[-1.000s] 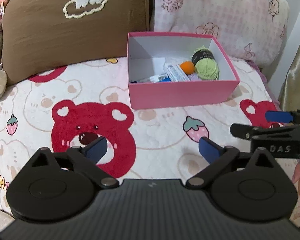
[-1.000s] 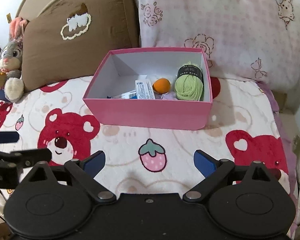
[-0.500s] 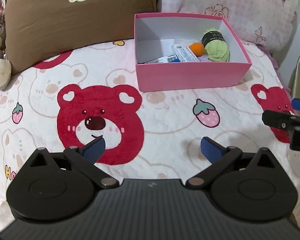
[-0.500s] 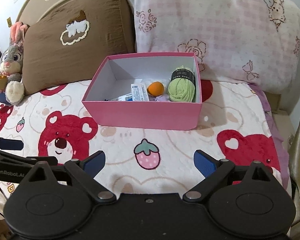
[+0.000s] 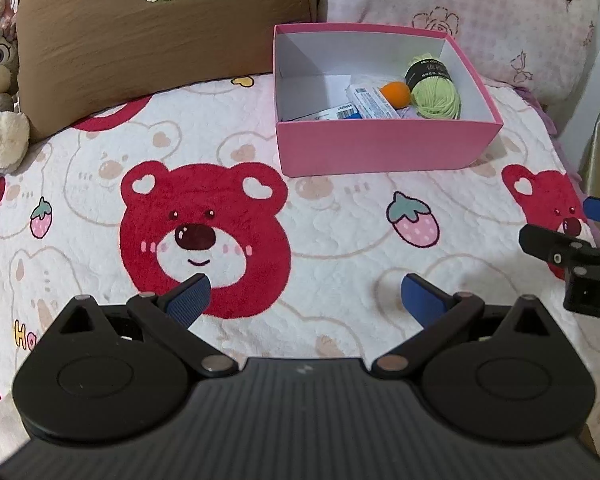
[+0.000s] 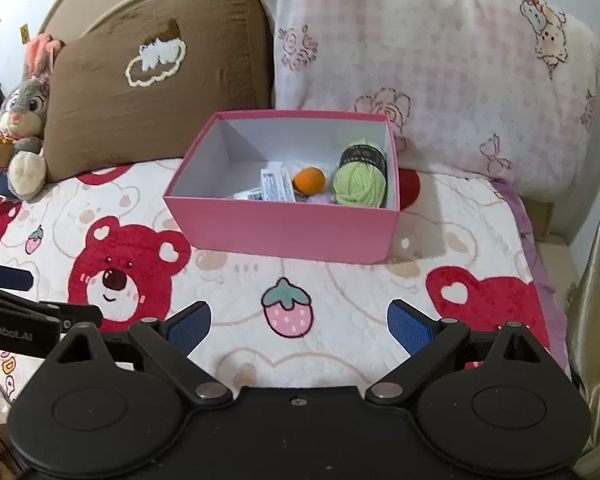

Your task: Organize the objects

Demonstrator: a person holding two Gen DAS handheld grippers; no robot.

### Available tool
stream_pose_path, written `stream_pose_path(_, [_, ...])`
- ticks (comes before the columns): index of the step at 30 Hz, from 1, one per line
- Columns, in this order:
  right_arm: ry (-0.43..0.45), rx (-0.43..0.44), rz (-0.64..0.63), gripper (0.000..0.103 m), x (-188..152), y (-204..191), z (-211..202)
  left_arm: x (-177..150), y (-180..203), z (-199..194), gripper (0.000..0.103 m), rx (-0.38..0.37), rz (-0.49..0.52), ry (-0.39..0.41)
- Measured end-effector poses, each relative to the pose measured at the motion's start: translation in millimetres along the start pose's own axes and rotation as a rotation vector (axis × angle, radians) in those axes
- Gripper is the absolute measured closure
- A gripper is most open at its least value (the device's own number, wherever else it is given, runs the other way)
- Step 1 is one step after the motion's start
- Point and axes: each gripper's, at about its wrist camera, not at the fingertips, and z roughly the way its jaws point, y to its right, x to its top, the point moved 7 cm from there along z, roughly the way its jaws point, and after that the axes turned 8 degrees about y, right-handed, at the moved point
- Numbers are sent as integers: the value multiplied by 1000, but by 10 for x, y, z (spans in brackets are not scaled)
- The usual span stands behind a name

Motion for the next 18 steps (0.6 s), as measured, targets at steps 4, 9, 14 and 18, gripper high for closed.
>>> stream_pose_path(4, [-2,-1,22,6,9,8,22,-12,18,27,0,11,2,-21])
stream_pose_path(9, [20,-23,14,6,38,7,-7,-39,27,20,0,14,15,-19])
stream_pose_path(14, [28,-29,-3,6,49,-11,-35,-42,30,20,0,11,9,-21])
stream_pose_path(18, [29,-23,-4,6,57,-22,-50,-25,-6,15,0,14,5,-11])
